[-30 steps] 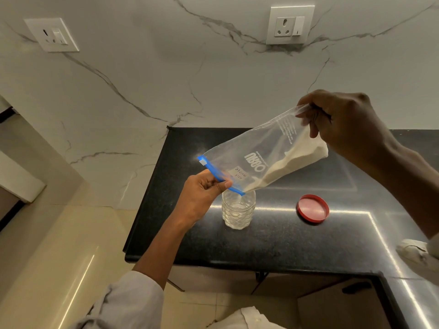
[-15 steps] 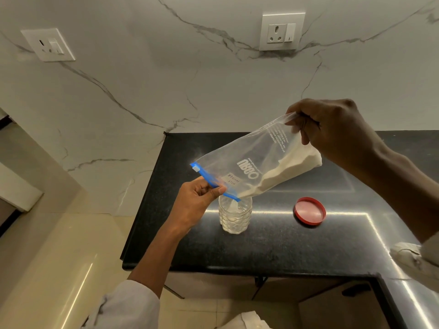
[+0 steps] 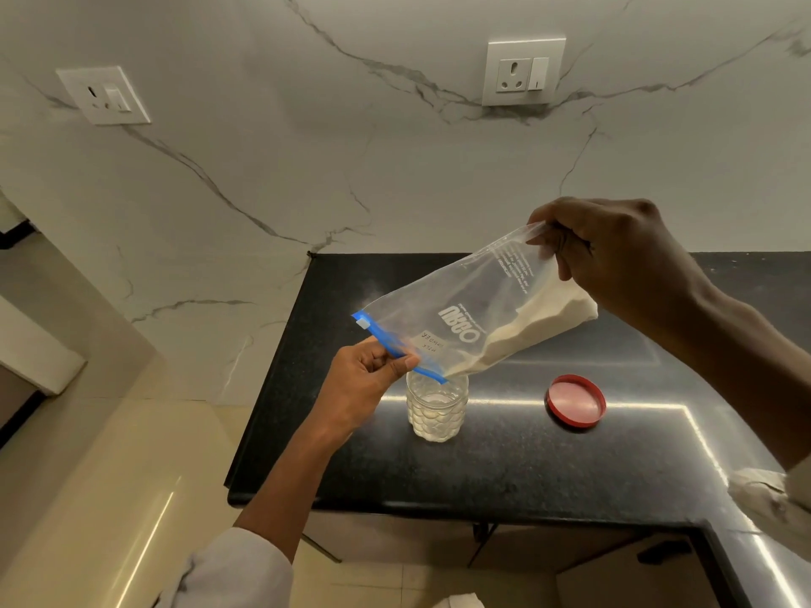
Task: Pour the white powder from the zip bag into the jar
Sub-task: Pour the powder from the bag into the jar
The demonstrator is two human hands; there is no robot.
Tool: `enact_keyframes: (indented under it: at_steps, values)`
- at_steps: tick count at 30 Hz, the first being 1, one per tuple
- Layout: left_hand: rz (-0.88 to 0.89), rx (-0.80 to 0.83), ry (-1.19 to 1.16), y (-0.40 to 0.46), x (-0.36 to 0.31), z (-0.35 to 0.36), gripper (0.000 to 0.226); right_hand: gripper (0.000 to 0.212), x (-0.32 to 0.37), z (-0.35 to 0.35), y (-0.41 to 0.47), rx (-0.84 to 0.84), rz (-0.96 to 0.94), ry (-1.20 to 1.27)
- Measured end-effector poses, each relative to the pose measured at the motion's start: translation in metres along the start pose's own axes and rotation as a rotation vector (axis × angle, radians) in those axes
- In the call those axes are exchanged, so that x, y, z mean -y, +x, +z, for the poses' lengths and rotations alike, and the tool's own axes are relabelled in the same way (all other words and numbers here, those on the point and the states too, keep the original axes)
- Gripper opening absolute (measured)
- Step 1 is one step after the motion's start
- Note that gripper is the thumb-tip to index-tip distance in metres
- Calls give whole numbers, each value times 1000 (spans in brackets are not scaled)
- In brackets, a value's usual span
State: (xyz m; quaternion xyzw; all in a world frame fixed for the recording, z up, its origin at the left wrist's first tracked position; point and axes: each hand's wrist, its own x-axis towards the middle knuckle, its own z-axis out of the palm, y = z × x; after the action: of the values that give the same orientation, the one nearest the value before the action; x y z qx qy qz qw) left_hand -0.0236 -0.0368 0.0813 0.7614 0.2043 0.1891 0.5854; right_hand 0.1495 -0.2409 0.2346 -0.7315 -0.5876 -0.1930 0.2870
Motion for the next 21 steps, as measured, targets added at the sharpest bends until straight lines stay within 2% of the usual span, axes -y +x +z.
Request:
enact_keyframes:
  at_steps: [4,7,9,14,19,21]
  values:
    - [0,5,6,1,-1,-6,24,41,8,-3,3,21,-37,26]
    - [-12,9,12,0,-1,-6,24,49,9,-3,5,39,-50,38]
    - [-18,3,3,-1,-2,-4,20,46,9,-3,5,32,-48,36]
    - [-33,12,14,-2,-2,-2,10,19,8,-2,4,42,-25,2]
    - [-36,5,16,-1,-4,-1,11,24,10,-4,5,37,-24,0]
    - [-35,4,11,-3,-4,-1,12,36,11,-4,5,35,-26,17]
